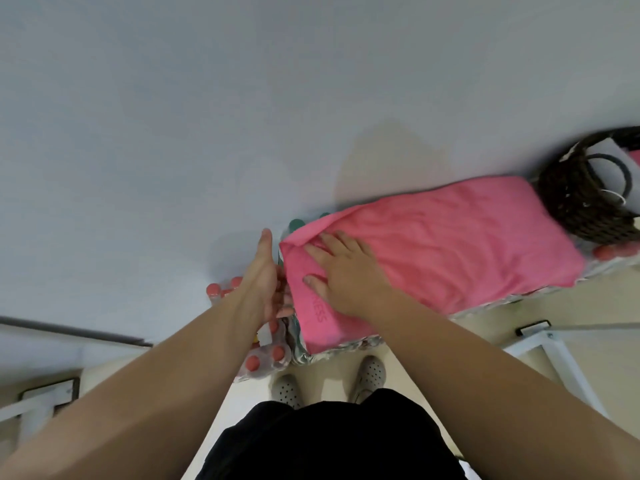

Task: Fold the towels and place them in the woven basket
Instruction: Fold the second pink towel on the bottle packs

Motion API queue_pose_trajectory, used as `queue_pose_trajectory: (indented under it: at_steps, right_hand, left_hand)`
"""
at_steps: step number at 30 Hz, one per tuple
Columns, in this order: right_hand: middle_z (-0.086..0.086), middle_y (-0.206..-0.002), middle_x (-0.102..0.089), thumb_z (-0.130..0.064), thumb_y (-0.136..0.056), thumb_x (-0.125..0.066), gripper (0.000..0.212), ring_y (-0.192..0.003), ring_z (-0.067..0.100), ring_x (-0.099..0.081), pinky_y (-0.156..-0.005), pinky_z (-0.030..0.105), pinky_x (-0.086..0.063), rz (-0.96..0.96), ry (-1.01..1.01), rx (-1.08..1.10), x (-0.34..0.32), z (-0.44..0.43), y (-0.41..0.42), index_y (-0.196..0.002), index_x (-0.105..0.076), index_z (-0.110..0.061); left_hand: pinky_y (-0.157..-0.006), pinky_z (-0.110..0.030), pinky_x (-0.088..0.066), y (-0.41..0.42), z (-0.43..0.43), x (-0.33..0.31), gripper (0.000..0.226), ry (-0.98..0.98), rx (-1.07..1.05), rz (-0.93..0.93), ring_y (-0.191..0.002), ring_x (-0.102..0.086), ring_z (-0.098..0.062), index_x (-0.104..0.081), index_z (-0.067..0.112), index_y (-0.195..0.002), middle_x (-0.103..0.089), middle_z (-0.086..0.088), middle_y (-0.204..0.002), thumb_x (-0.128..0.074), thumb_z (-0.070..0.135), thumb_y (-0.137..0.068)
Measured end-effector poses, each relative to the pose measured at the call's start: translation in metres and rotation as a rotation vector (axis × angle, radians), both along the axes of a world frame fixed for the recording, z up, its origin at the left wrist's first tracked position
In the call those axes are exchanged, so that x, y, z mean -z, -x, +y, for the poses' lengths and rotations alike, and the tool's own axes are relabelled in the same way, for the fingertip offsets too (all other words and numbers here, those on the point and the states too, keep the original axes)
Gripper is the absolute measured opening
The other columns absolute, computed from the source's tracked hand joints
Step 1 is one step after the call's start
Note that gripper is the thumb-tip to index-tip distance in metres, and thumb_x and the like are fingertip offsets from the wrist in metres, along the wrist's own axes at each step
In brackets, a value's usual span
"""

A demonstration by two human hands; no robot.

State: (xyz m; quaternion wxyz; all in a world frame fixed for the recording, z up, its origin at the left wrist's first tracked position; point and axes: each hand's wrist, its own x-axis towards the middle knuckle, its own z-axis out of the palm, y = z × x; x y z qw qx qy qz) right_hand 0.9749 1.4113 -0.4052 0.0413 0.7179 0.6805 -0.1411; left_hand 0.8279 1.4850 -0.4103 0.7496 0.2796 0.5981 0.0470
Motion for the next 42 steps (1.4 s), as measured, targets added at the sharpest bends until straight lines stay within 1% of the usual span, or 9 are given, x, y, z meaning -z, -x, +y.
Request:
queue_pose_trajectory:
  at_steps: [2,5,10,19,23,26,34,38,42]
  right_hand:
    - [-0.001,-0.167,-0.009,-0.057,-0.098,-0.036,0.069,-0.152,0.031,-0.005,-0.121,0.056,-0.009,0.015,0.075,-0.005,0.000,0.014,0.001,-0.158,-0.011,-0.034]
    - [-0.005,-0.167,0.006,-0.054,-0.099,-0.038,0.075,-0.153,0.030,0.001,-0.120,0.059,-0.009,0.078,0.122,0.062,-0.002,0.036,0.000,-0.158,0.005,-0.034]
    - [0.002,-0.167,-0.002,-0.051,-0.098,-0.039,0.070,-0.151,0.036,-0.006,-0.120,0.058,-0.013,0.085,0.107,0.115,-0.002,0.047,0.014,-0.158,-0.005,-0.037]
    - [0.009,-0.141,-0.036,-0.054,-0.098,-0.039,0.044,-0.127,0.032,-0.032,-0.102,0.048,-0.030,-0.160,0.072,-0.011,-0.006,0.047,0.058,-0.133,-0.057,-0.036]
    - [0.007,-0.140,-0.035,-0.044,-0.095,-0.048,0.045,-0.123,0.032,-0.034,-0.099,0.048,-0.031,-0.259,0.058,0.017,-0.002,0.047,0.063,-0.132,-0.056,-0.019]
    - [0.008,-0.143,-0.035,-0.041,-0.095,-0.051,0.055,-0.121,0.031,-0.038,-0.093,0.045,-0.035,-0.245,0.007,0.050,-0.002,0.046,0.067,-0.141,-0.044,-0.010]
    - [0.010,-0.160,-0.020,-0.041,-0.101,-0.046,0.068,-0.141,0.031,-0.030,-0.112,0.048,-0.034,0.164,-0.016,0.156,-0.017,0.049,0.075,-0.154,-0.022,-0.006]
    - [0.011,-0.164,-0.013,-0.042,-0.098,-0.054,0.075,-0.148,0.029,-0.021,-0.120,0.040,-0.024,0.346,-0.007,0.140,-0.017,0.054,0.088,-0.155,-0.021,-0.004]
    - [0.014,-0.163,-0.019,-0.032,-0.098,-0.059,0.071,-0.149,0.023,-0.020,-0.117,0.023,-0.015,0.541,-0.084,0.133,-0.019,0.053,0.100,-0.153,-0.027,0.000]
  left_hand:
    - [-0.058,-0.033,-0.053,0.005,-0.001,0.004,0.100,0.038,0.022,-0.063,-0.053,-0.060,-0.025,-0.067,0.001,-0.099,-0.063,-0.012,-0.069,-0.021,0.087,-0.082]
    - [-0.061,-0.035,-0.055,0.011,-0.010,0.007,0.063,-0.025,0.022,-0.143,-0.056,-0.060,-0.024,-0.066,0.004,-0.106,-0.064,-0.010,-0.072,-0.041,0.060,-0.094]
    - [-0.061,-0.035,-0.051,0.030,-0.032,0.011,0.010,-0.174,0.111,-0.202,-0.056,-0.059,-0.021,-0.065,0.011,-0.096,-0.063,-0.011,-0.077,-0.056,0.014,-0.093]
    - [-0.045,-0.022,-0.045,0.056,-0.063,0.025,0.024,-0.163,0.220,-0.408,-0.051,-0.060,-0.017,-0.058,0.002,-0.106,-0.066,-0.017,-0.076,-0.062,-0.003,-0.083]
    - [-0.040,-0.019,-0.041,0.054,-0.069,0.025,0.010,-0.122,0.202,-0.383,-0.040,-0.051,-0.012,-0.057,0.002,-0.099,-0.059,-0.007,-0.058,-0.057,-0.006,-0.093]
    - [-0.059,-0.034,-0.052,0.052,-0.070,0.025,0.017,-0.177,0.211,-0.348,-0.060,-0.064,-0.026,-0.064,0.004,-0.100,-0.068,-0.023,-0.081,-0.069,0.010,-0.085]
    - [-0.080,-0.051,-0.058,0.059,-0.070,0.018,0.020,-0.295,0.167,-0.318,-0.090,-0.068,-0.045,-0.065,0.001,-0.106,-0.070,-0.027,-0.103,-0.066,0.000,-0.086]
    - [-0.047,-0.023,-0.050,0.083,-0.070,0.010,0.021,-0.358,0.141,-0.294,-0.055,-0.066,-0.019,-0.058,0.005,-0.105,-0.070,-0.014,-0.077,-0.057,-0.011,-0.090]
    - [-0.061,-0.033,-0.056,0.101,-0.072,0.011,0.036,-0.401,0.075,-0.314,-0.076,-0.068,-0.031,-0.055,0.007,-0.119,-0.069,-0.030,-0.103,-0.058,-0.012,-0.089]
